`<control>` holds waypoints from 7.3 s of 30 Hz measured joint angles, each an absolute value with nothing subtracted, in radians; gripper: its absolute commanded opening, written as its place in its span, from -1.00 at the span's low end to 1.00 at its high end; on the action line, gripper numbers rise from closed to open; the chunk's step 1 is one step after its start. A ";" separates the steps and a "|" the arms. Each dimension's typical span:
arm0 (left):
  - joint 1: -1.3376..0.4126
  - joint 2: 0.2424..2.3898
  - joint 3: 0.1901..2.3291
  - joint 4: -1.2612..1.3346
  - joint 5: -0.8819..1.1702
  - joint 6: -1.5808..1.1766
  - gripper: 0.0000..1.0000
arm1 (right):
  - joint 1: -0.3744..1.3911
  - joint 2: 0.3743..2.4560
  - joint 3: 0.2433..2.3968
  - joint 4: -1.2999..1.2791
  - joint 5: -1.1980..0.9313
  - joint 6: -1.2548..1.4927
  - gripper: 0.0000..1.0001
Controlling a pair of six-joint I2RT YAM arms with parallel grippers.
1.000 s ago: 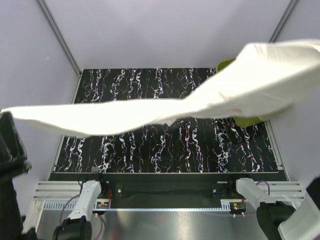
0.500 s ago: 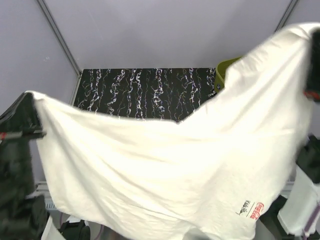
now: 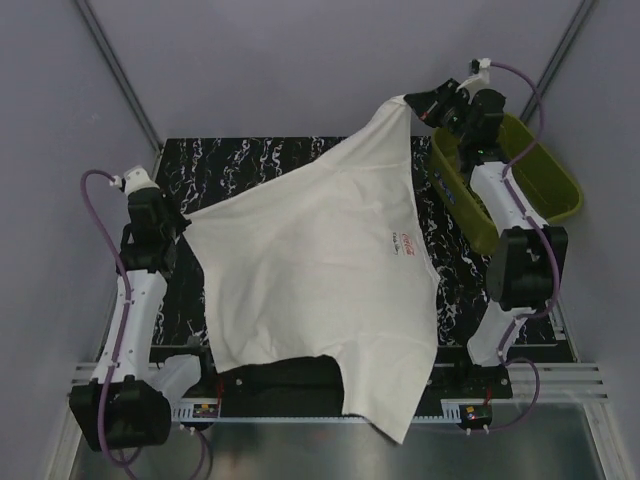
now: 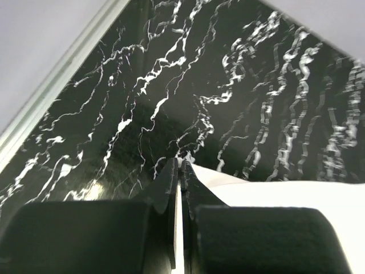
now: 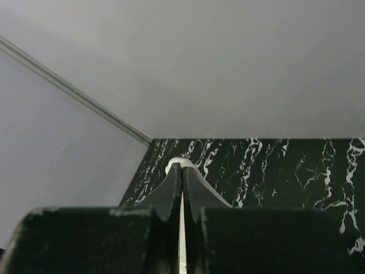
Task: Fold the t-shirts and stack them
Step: Flatten the tshirt out, then fold the tshirt
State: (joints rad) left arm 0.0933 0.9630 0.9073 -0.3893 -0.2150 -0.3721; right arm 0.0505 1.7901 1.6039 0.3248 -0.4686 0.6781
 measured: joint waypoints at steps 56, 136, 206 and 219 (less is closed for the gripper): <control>0.150 0.744 2.067 -0.575 0.086 -0.411 -1.00 | 0.076 1.011 1.972 0.061 -0.462 0.517 -1.00; 0.163 1.627 1.002 -0.430 -0.065 -0.279 -1.00 | 0.092 1.686 1.199 -0.044 -0.408 0.454 -1.00; 0.163 1.637 0.938 -0.501 -0.110 -0.328 -1.00 | 0.089 1.518 1.028 -0.165 -0.244 0.436 -1.00; 0.163 1.639 0.938 -0.501 -0.113 -0.342 -1.00 | 0.087 1.517 1.009 -0.171 -0.201 0.438 -1.00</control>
